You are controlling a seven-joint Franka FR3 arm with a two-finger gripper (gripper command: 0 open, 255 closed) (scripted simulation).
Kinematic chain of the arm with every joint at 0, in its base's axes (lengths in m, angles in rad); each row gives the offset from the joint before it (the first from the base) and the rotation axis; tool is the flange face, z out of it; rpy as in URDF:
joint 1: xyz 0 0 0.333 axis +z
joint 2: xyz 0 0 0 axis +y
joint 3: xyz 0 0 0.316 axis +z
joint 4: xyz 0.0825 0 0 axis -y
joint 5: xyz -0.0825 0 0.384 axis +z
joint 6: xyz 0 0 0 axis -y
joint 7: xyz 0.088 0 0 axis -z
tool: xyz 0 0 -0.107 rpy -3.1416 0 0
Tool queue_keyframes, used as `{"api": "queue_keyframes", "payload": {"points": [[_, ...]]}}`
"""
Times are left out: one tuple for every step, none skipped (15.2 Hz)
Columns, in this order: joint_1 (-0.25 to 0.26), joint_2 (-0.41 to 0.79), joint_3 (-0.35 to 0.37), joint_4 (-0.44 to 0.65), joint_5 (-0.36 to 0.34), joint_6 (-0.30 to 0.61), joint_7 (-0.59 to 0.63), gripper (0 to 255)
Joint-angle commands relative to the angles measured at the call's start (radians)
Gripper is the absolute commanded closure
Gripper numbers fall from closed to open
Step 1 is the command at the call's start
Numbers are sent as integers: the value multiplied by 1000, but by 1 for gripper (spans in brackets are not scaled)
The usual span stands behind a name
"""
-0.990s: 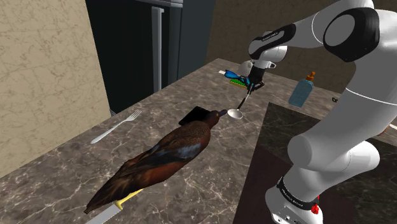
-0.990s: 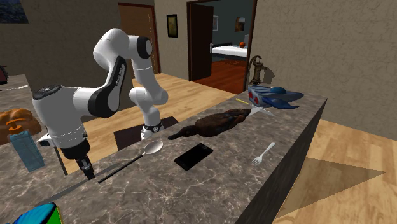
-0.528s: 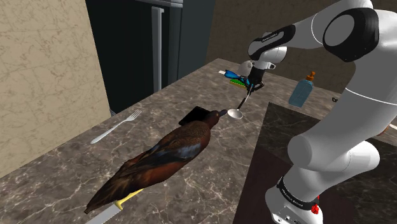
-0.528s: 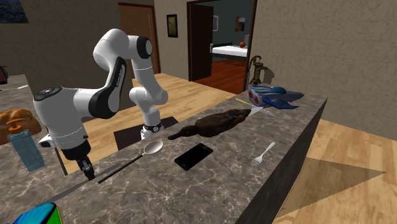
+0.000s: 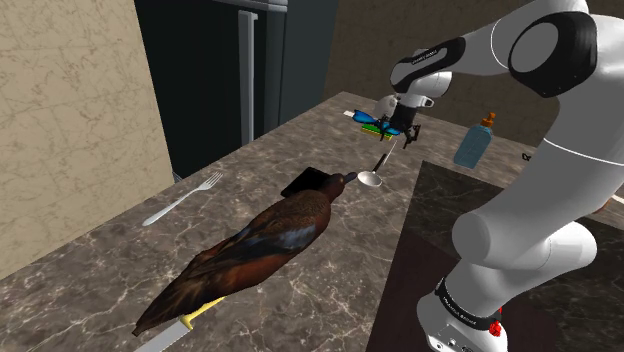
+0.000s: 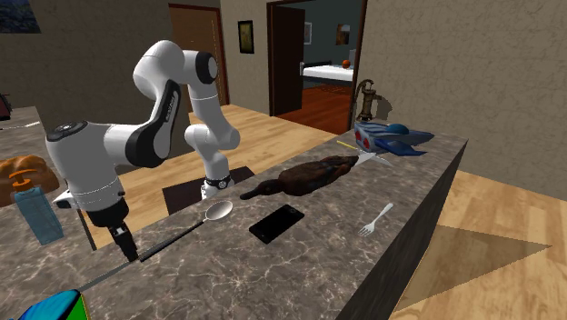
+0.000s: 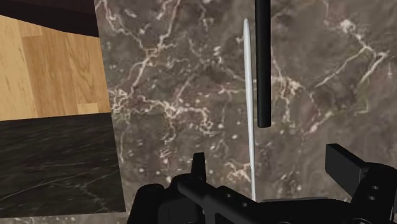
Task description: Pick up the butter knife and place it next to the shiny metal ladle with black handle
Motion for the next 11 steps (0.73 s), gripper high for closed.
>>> {"api": "queue_keyframes", "payload": {"points": [[-1, -18, 0, 31, 1, -49, 0, 0], [-1, -28, -1, 54, 1, -82, -1, 0], [-2, -35, -1, 72, 1, -107, -1, 0], [-2, -35, -1, 72, 1, -107, -1, 0], [-2, -35, -1, 72, 1, -107, -1, 0], [-2, -35, -1, 72, 1, -107, -1, 0], [-2, -35, -1, 72, 1, -107, -1, 0], [-2, -35, -1, 72, 1, -107, -1, 0], [-2, -35, -1, 72, 1, -107, -1, 0], [-2, -35, -1, 72, 1, -107, -1, 0], [-2, -35, -1, 72, 1, -107, -1, 0]]}}
